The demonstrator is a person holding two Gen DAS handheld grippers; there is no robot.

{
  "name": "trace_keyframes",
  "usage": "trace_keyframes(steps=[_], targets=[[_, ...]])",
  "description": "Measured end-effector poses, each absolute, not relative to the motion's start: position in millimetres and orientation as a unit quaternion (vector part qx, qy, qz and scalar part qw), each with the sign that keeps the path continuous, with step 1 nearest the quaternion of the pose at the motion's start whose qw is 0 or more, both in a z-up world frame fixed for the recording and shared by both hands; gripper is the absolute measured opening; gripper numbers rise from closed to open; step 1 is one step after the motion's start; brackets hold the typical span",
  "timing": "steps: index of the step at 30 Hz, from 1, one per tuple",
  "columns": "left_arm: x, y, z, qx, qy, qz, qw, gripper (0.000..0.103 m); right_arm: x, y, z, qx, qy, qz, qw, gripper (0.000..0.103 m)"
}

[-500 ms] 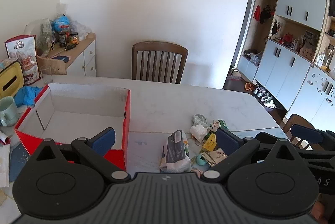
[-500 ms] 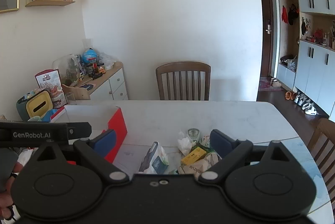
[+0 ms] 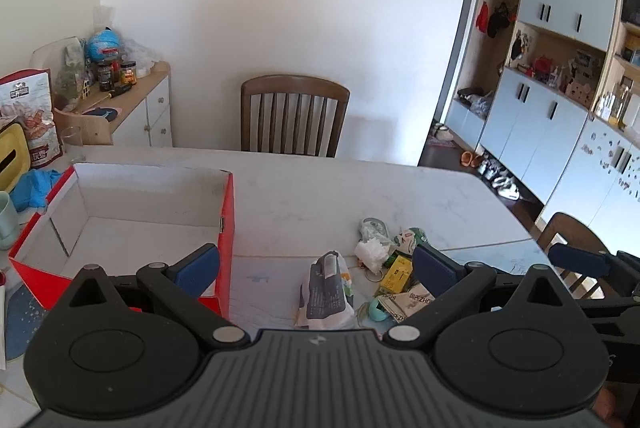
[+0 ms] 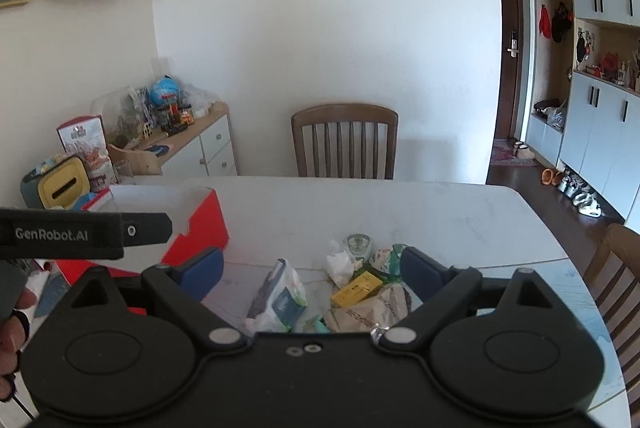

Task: Organize objects
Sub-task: 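Grasp the printed plastic snack bag with left tool while right tool grasps the silver foil bag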

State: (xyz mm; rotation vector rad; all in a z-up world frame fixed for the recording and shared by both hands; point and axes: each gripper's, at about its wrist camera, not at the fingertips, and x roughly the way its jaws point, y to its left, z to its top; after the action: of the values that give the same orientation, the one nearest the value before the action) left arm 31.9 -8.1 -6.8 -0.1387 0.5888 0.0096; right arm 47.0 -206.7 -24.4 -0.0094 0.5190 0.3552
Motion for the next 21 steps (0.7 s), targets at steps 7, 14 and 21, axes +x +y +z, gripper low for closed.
trace_keyframes(steps=[7, 14, 21], targets=[[62.3, -14.8, -29.0, -0.076, 0.305, -0.015, 0.949, 0.103, 68.7, -219.6, -48.7, -0.016, 0.279, 0.155, 0.948, 0.093], [111.3, -29.2, -68.9, -0.051, 0.326, -0.020, 0.944, 0.103, 94.8, -230.0, -86.5, -0.041, 0.308, 0.150, 0.939, 0.092], [151.7, -34.8, -122.8, -0.036, 0.396, -0.015, 0.917, 0.103, 129.2, -232.0, -131.3, -0.073, 0.354, 0.158, 0.919, 0.089]])
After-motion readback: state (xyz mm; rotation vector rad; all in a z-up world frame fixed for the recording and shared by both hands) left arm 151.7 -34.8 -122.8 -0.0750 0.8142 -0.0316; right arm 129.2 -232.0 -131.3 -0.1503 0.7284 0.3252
